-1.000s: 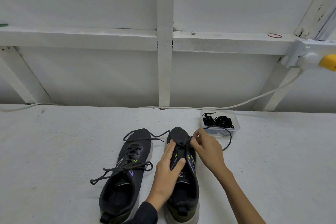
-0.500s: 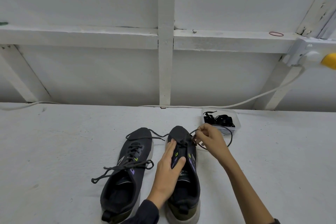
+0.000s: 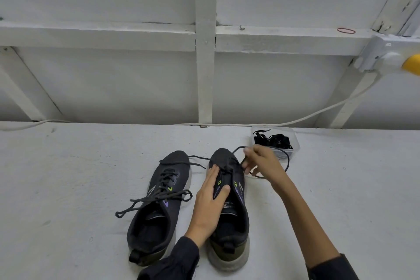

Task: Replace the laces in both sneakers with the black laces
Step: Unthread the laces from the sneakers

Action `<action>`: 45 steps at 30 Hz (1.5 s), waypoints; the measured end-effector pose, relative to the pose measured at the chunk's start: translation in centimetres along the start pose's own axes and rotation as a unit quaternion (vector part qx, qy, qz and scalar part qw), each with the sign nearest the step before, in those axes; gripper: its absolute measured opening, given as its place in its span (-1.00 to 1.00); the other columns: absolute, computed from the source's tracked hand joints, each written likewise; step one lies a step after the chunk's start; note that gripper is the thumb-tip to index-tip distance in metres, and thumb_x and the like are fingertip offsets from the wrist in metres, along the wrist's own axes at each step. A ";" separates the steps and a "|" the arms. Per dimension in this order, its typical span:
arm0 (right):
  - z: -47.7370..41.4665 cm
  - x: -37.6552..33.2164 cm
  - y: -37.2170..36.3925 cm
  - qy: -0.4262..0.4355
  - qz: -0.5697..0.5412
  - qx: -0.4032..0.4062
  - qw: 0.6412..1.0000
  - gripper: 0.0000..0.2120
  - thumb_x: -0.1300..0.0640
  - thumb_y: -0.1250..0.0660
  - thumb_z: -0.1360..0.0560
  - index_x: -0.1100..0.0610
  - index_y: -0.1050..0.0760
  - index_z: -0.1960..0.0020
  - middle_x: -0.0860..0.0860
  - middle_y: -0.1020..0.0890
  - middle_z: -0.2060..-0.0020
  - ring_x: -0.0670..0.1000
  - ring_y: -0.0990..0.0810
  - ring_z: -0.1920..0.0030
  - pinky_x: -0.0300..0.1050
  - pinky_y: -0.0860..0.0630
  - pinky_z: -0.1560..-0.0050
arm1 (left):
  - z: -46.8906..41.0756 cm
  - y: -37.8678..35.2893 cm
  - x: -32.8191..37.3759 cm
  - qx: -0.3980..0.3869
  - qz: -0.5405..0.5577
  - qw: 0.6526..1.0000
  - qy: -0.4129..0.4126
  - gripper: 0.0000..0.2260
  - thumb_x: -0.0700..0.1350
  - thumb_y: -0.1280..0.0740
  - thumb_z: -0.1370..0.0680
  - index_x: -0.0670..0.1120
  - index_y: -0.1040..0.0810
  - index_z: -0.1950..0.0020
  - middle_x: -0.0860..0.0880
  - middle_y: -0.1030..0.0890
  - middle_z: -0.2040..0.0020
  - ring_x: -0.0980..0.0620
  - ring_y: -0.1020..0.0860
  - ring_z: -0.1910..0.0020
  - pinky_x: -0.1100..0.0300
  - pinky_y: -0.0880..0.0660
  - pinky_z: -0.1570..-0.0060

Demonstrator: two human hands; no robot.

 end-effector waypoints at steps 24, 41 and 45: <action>1.0 1.6 -0.8 0.012 0.058 -0.038 0.998 -0.82 0.11 -0.54 -0.39 0.22 -0.64 0.17 0.04 -0.67 0.37 0.00 -0.58 0.43 -0.27 -0.33 0.50 | 0.0 0.0 0.0 0.004 0.005 1.000 0.014 -0.48 -0.17 -0.29 -0.60 0.00 -0.22 -0.54 0.09 -0.22 -0.54 0.19 -0.18 -0.51 0.15 -0.13 -0.52; 1.0 2.2 -1.3 0.000 0.022 -0.011 1.000 -0.82 0.15 -0.54 -0.39 0.23 -0.59 0.22 0.02 -0.61 0.42 -0.05 -0.55 0.48 -0.24 -0.32 0.53 | 0.0 0.0 -0.1 0.008 0.013 1.000 0.015 -0.48 -0.17 -0.30 -0.60 0.03 -0.23 -0.53 0.11 -0.25 -0.53 0.20 -0.20 -0.50 0.12 -0.16 -0.51; 0.5 1.3 -0.7 0.035 -0.010 0.042 0.998 -0.83 0.25 -0.47 -0.45 0.23 -0.52 0.27 0.07 -0.59 0.41 -0.01 -0.56 0.48 -0.22 -0.35 0.50 | 0.2 0.0 -0.1 0.006 0.015 1.000 0.015 -0.48 -0.17 -0.30 -0.60 0.03 -0.24 -0.53 0.11 -0.25 -0.53 0.20 -0.20 -0.50 0.11 -0.16 -0.52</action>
Point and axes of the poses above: each hand's wrist, its own z-axis away from the middle knuckle, its own y-axis out of the back of the hand, x = y × z, the point moved 1 cm from there along -z, towards the middle knuckle
